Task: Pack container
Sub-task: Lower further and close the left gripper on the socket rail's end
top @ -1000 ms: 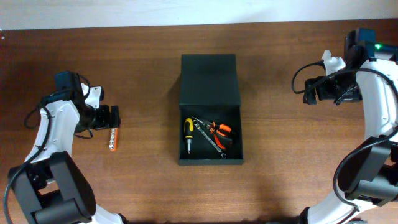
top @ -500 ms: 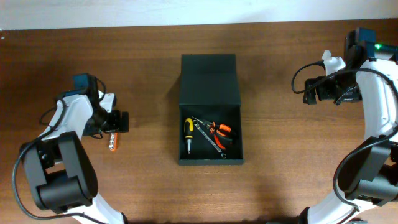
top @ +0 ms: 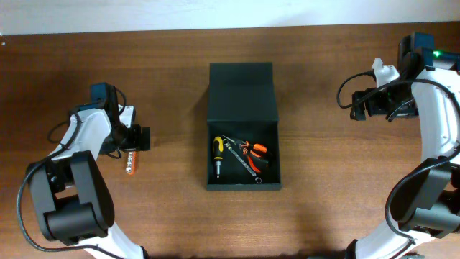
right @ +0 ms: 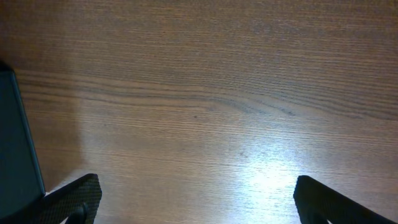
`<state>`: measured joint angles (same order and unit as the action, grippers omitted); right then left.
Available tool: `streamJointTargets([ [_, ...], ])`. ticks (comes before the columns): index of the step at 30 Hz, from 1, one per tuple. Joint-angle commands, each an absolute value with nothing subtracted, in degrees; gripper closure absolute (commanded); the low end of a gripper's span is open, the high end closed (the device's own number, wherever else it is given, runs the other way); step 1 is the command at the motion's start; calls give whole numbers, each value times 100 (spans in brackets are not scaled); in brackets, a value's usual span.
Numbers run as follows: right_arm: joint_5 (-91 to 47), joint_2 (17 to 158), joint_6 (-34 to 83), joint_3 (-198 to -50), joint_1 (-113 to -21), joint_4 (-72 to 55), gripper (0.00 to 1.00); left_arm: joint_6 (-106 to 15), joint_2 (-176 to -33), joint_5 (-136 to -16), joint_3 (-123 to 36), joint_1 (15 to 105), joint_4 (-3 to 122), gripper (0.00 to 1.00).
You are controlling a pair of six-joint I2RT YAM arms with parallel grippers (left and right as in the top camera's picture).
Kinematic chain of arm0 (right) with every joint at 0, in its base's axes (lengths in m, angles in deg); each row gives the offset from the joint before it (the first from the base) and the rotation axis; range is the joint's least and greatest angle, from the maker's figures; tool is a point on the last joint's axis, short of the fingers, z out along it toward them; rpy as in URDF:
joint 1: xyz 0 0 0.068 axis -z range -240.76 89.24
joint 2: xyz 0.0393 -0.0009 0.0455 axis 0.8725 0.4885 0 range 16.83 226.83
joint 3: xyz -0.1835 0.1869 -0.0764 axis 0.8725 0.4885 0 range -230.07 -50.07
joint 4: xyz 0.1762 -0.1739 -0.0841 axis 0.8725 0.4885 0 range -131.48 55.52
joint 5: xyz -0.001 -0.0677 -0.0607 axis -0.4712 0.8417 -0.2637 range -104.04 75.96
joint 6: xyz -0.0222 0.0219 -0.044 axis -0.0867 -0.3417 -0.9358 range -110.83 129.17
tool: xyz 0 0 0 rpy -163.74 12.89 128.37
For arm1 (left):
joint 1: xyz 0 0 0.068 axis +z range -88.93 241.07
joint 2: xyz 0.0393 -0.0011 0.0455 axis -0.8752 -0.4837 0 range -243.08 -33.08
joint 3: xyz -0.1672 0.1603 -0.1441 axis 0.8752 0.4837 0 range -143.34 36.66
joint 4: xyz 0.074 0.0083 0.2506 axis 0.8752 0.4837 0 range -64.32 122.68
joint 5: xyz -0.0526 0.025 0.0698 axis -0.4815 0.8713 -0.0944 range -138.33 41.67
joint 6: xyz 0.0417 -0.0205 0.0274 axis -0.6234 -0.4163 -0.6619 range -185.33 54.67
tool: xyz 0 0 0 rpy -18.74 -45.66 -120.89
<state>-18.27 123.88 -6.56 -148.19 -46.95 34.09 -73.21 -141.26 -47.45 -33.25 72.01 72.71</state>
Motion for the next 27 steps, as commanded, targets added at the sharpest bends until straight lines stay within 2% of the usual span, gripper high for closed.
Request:
streamJointTargets([
  [1, -1899, 12399, -708, -14819, -4682, 3407, 1, -7275, -14281, -4771, -3104, 7199, 7153, 1],
  [27, -1899, 12399, -708, -14819, -4682, 3407, 1, -7270, -14292, -4771, -3006, 7197, 6895, 1],
])
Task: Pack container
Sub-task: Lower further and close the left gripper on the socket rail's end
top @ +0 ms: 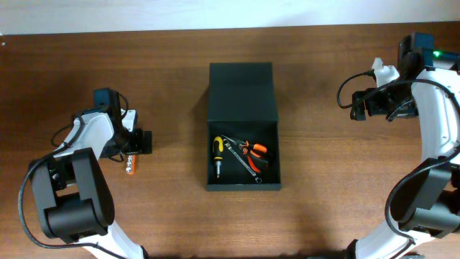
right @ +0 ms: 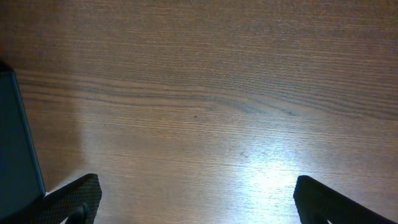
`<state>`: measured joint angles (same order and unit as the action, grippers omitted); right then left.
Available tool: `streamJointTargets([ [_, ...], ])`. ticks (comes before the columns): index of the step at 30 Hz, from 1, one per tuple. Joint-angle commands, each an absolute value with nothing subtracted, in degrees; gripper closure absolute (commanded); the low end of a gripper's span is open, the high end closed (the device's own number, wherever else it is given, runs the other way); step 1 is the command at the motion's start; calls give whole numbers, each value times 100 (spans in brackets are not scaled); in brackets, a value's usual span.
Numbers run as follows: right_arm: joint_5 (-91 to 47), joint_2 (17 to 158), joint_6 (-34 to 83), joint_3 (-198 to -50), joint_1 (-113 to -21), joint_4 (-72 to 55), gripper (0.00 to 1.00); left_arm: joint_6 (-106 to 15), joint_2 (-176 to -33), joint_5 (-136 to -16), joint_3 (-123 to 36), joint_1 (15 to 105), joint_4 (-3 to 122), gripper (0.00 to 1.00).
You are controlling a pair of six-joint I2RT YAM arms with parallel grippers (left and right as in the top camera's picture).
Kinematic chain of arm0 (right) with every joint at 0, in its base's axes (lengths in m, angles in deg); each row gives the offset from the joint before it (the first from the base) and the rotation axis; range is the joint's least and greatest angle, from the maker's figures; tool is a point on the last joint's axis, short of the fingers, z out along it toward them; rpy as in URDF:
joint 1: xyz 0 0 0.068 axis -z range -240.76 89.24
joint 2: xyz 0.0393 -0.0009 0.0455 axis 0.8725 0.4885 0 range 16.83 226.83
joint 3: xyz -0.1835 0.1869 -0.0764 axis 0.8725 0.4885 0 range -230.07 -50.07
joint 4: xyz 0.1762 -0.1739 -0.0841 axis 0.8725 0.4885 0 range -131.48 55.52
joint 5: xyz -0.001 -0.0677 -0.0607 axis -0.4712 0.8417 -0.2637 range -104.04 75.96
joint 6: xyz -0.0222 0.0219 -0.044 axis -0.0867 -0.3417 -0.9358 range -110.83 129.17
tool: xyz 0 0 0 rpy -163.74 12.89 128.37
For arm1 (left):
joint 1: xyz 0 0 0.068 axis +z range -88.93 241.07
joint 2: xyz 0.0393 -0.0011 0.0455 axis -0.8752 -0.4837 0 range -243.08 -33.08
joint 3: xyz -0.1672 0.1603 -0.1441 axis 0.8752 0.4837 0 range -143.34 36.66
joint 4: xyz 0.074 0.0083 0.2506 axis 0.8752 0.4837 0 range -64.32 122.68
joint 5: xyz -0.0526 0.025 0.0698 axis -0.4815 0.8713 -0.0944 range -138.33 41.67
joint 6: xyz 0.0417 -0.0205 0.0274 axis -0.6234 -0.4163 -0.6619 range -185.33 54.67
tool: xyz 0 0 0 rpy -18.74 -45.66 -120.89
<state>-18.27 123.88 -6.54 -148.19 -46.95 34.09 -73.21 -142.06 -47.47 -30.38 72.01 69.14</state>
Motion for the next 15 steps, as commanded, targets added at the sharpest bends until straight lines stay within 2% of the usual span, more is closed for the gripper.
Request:
streamJointTargets([
  [1, -1899, 12399, -708, -14819, -4682, 3407, 1, -7270, -14290, -4771, -3006, 7199, 6895, 1],
  [4, -1899, 12399, -708, -14819, -4682, 3407, 1, -7270, -14292, -4771, -3006, 7199, 6895, 0],
  [6, -1899, 12399, -708, -14819, -4682, 3407, 1, -7270, -14292, -4769, -3006, 7199, 6892, 9],
  [11, -1899, 12399, -708, -14819, -4682, 3407, 1, -7270, -14292, -4769, -3006, 7199, 6888, 39],
  [12, -1899, 12399, -708, -14819, -4682, 3407, 1, -7270, -14292, -4769, -3006, 7199, 6888, 43],
  [15, -1899, 12399, -708, -14819, -4680, 3407, 1, -7270, -14292, -4769, -3006, 7199, 6882, 43],
])
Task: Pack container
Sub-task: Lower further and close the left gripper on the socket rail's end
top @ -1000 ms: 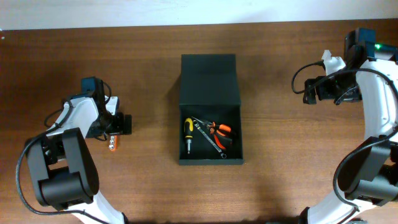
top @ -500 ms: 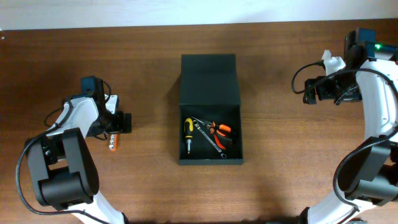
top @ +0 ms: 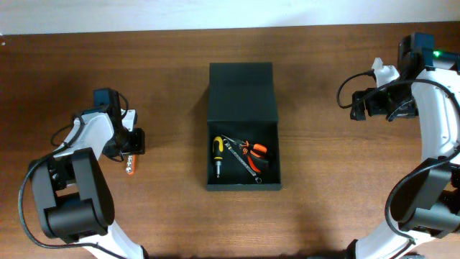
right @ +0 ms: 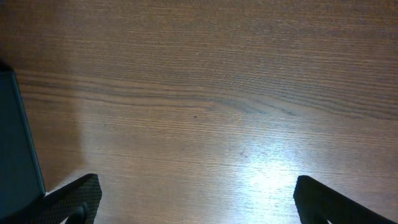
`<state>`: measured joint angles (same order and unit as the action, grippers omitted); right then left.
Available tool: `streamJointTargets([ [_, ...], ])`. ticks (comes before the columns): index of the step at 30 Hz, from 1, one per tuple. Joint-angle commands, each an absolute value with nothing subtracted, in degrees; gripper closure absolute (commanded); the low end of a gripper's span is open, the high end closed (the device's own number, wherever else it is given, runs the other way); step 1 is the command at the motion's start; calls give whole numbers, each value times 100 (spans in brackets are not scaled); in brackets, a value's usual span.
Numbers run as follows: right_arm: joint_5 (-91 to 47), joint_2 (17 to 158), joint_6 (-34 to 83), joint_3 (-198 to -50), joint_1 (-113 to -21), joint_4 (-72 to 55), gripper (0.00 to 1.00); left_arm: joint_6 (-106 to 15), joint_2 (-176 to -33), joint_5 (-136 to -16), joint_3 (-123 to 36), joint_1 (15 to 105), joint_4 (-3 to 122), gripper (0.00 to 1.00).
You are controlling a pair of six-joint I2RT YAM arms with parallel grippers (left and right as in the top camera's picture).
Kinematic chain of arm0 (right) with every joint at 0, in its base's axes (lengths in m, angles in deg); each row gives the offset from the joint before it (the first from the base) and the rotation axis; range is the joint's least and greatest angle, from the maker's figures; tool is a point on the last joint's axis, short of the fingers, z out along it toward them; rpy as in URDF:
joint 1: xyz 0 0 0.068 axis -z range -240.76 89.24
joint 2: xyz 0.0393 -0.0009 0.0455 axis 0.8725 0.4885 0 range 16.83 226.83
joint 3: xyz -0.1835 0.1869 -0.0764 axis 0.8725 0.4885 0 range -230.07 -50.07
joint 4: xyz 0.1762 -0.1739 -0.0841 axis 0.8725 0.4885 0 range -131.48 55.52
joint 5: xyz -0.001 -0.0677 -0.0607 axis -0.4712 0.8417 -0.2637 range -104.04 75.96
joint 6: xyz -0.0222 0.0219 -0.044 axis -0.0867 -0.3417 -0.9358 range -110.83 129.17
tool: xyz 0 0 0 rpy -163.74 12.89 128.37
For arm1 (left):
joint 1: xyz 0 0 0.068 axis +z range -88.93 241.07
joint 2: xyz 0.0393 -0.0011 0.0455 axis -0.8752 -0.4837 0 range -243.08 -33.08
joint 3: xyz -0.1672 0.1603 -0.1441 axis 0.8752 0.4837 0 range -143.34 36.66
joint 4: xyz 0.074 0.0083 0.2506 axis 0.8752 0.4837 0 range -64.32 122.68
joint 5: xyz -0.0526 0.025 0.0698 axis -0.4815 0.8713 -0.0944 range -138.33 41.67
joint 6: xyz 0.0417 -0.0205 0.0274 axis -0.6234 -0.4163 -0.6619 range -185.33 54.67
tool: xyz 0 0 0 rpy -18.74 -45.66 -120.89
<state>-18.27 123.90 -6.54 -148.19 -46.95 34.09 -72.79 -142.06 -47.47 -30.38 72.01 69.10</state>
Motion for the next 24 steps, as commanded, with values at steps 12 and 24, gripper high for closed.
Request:
streamJointTargets([
  [12, -1899, 12399, -708, -14819, -4682, 3407, 1, -7270, -14292, -4766, -2995, 7199, 6844, 66],
  [24, -1899, 12399, -708, -14819, -4682, 3407, 1, -7270, -14292, -4764, -2979, 7199, 6812, 75],
])
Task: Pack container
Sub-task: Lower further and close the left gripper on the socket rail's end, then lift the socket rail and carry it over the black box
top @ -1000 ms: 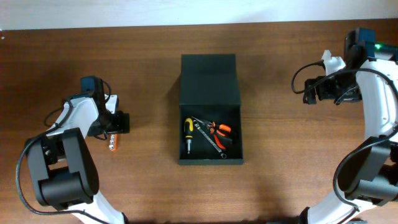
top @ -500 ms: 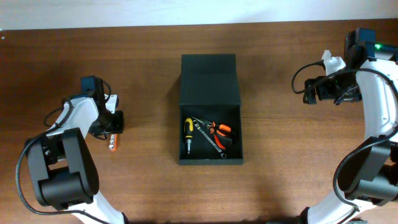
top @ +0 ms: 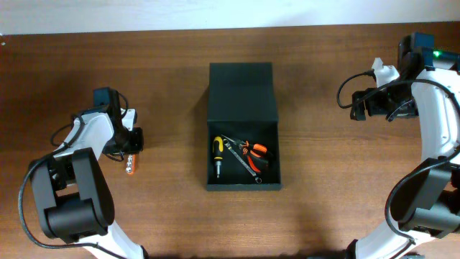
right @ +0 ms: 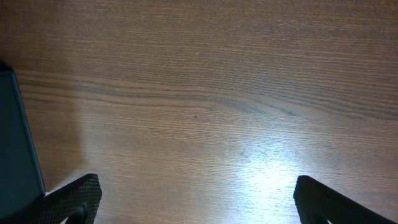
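Note:
An open black box (top: 243, 185) lies mid-table, its lid (top: 241, 90) folded back toward the far side. Inside are a yellow-and-black screwdriver (top: 217, 155), a silver wrench (top: 240, 158) and orange-handled pliers (top: 256, 151). An orange bit holder with silver bits (top: 129, 165) lies on the table at the left. My left gripper (top: 134, 139) sits right at its far end, and the fingers are hidden from above. My right gripper (right: 196, 202) hangs open over bare wood at the far right, with both fingertips (right: 81, 196) wide apart.
The wooden table (top: 323, 208) stretches around the box. In the right wrist view, a dark edge of the box (right: 15, 143) shows at the left. A pale wall strip (top: 215, 13) runs along the table's far edge.
At first the left gripper's black head lay over the far end of the bit holder and reached further right. It then looked narrower and sat slightly more to the left, where it stays. The bit holder, box and right arm kept their places.

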`<state>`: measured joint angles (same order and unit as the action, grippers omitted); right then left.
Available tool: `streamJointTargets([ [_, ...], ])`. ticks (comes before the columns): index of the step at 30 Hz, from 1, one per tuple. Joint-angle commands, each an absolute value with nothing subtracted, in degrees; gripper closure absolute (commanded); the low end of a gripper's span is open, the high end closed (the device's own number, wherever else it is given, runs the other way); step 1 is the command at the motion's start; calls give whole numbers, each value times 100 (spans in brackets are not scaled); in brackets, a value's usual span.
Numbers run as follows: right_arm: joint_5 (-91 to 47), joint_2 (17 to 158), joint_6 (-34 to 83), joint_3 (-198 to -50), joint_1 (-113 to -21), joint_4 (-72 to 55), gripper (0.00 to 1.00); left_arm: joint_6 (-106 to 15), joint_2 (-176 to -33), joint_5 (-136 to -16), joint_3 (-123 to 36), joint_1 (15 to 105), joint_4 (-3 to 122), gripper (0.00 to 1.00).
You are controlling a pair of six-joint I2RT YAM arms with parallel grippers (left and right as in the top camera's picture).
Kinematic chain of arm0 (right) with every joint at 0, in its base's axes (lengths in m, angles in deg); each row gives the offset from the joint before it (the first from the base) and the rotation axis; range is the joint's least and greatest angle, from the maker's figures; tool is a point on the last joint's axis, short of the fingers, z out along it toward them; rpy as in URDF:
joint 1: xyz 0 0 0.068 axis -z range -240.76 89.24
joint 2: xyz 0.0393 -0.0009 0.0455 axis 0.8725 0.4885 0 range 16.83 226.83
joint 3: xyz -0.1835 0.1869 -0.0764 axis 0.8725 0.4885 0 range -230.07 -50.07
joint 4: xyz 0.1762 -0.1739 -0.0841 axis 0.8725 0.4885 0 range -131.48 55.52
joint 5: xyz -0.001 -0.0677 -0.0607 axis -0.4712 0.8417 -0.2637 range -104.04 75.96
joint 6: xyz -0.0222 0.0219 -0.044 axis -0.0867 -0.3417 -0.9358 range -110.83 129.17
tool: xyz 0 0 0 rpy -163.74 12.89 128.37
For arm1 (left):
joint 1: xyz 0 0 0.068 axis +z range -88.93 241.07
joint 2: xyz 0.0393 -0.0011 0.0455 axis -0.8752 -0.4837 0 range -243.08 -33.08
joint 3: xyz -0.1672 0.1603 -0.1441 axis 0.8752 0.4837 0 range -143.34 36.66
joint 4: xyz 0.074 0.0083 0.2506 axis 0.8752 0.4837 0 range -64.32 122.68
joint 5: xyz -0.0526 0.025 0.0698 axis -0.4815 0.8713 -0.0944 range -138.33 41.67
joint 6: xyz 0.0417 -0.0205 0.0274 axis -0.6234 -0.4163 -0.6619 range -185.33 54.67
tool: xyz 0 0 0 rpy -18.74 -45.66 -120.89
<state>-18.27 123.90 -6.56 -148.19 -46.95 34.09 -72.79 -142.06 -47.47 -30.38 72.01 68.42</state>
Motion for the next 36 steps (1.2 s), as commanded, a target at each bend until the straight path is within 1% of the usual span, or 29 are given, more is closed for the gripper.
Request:
streamJointTargets([
  [1, -1899, 12399, -708, -14819, -4682, 3407, 1, -7270, -14292, -4764, -2979, 7199, 6812, 76],
  [5, -1899, 12399, -708, -14819, -4682, 3407, 1, -7268, -14292, -4764, -2979, 7199, 6812, 80],
  [11, -1899, 12399, -708, -14819, -4682, 3407, 1, -7216, -14292, -4769, -2979, 7199, 6759, 88],
  [14, -1899, 12399, -708, -14819, -4682, 3407, 1, -7065, -14290, -4819, -2981, 7197, 6731, 96],
  [16, -1899, 12399, -708, -14819, -4682, 3407, 1, -7054, -14287, -4961, -3012, 7197, 6711, 98],
  [21, -1899, 12399, -708, -14819, -4682, 3407, 1, -7056, -14220, -5158, -3814, 7184, 7194, 98],
  [27, -1899, 12399, -708, -14819, -4682, 3407, 1, -7192, -13988, -5260, -5360, 6904, 8095, 98],
  [32, -1899, 12399, -708, -14819, -4682, 3407, 1, -7555, -13710, -6172, -6511, 6139, 8689, 98],
  [36, -1899, 12399, -708, -14819, -4682, 3407, 1, -7574, -13601, -6513, -6629, 5389, 8687, 98],
])
